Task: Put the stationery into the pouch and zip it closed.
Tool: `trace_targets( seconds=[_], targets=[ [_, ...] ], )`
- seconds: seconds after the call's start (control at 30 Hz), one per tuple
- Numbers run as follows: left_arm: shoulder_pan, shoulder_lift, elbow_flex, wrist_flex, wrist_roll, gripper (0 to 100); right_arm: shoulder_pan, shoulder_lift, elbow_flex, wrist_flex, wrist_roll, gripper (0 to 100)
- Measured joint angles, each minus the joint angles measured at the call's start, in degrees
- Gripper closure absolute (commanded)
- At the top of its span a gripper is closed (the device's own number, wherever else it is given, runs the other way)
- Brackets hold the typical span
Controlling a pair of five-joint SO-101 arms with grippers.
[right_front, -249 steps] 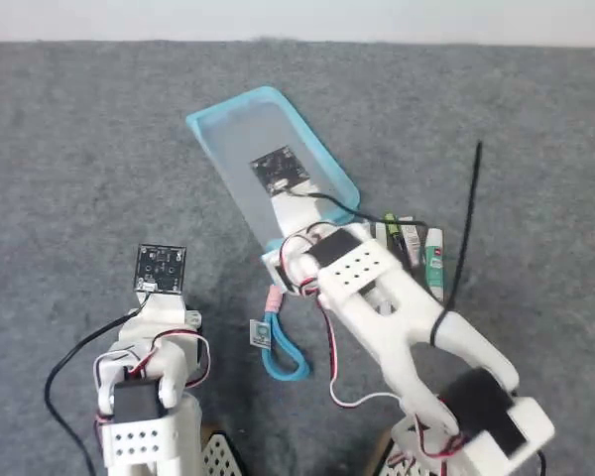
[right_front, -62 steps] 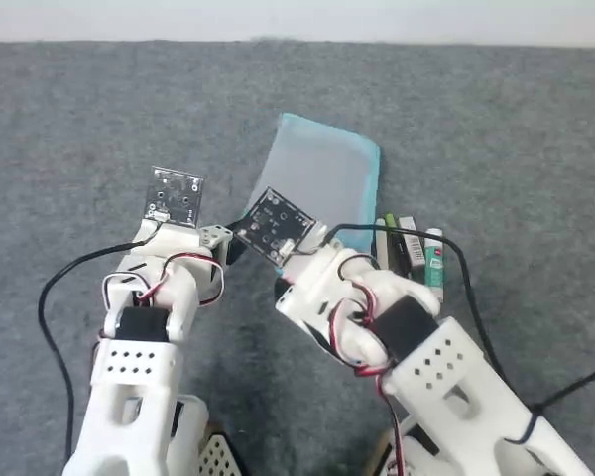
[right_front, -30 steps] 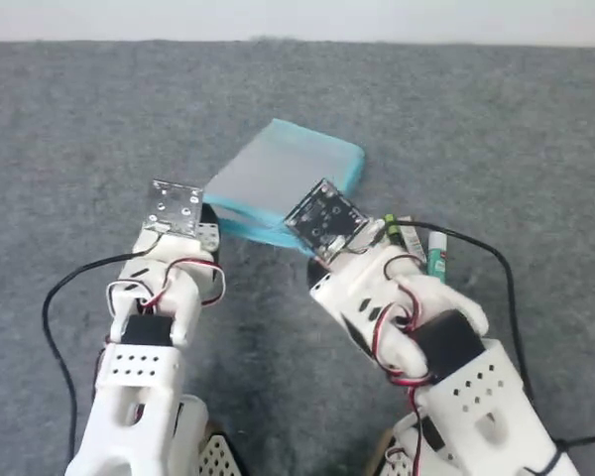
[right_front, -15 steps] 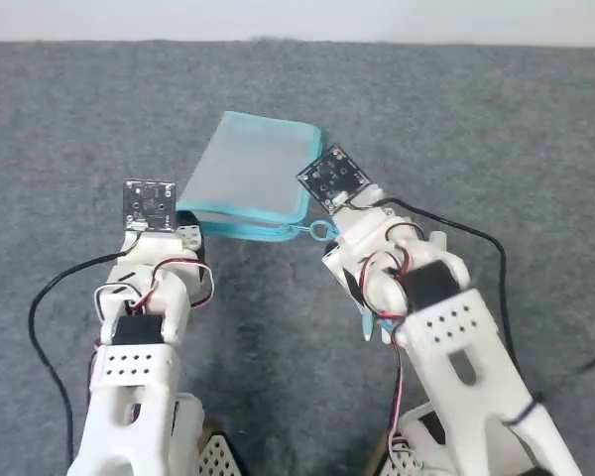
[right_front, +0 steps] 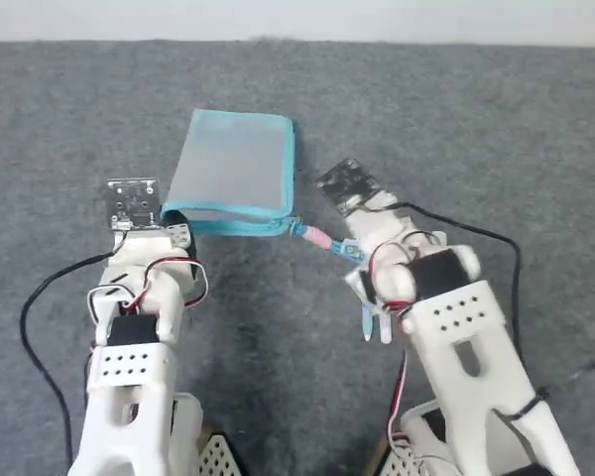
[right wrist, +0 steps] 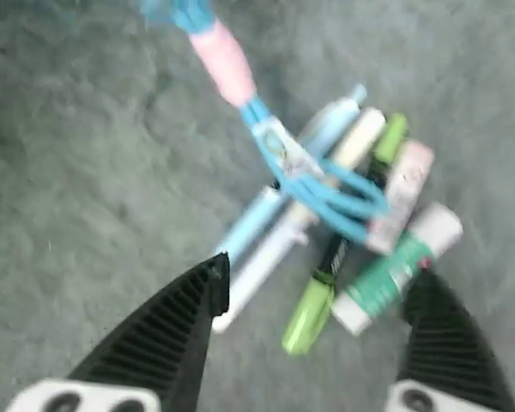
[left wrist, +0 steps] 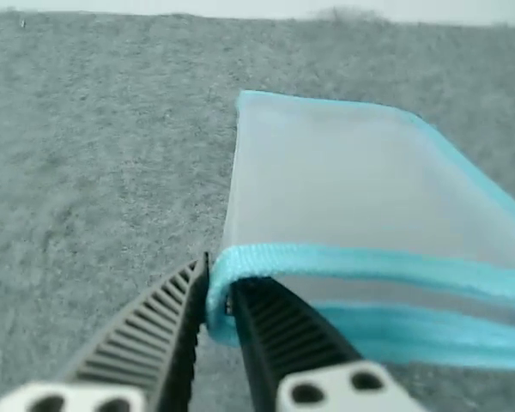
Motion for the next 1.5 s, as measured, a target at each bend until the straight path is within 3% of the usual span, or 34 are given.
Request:
trace_targets(
  seconds=[0.17,0.27,0.57,0.87,1.23,1.5],
  targets=[
    [0.0,0.0,0.0,0.0,0.0,99,13.1,2.9,-1.1,2.5,-0.1,72.3],
    [0.0,0.0,0.0,0.0,0.0,99,16.0,8.6,-0.9,2.1,-0.1,72.5],
    [0.0,0.0,0.0,0.0,0.0,99,16.4,25.3,-0.3,-10.5,-5.3,72.8],
    [0.0,0.0,0.0,0.0,0.0,99,19.8,32.0,-0.3,-15.2,-5.5,73.0],
    [0.0,0.0,0.0,0.0,0.0,99,21.2,32.9,-0.3,-17.1,-5.5,90.2],
    [0.4,0.0,0.0,0.0,0.0,99,21.5,35.5,-0.4,-17.3,-5.7,92.7]
  ],
)
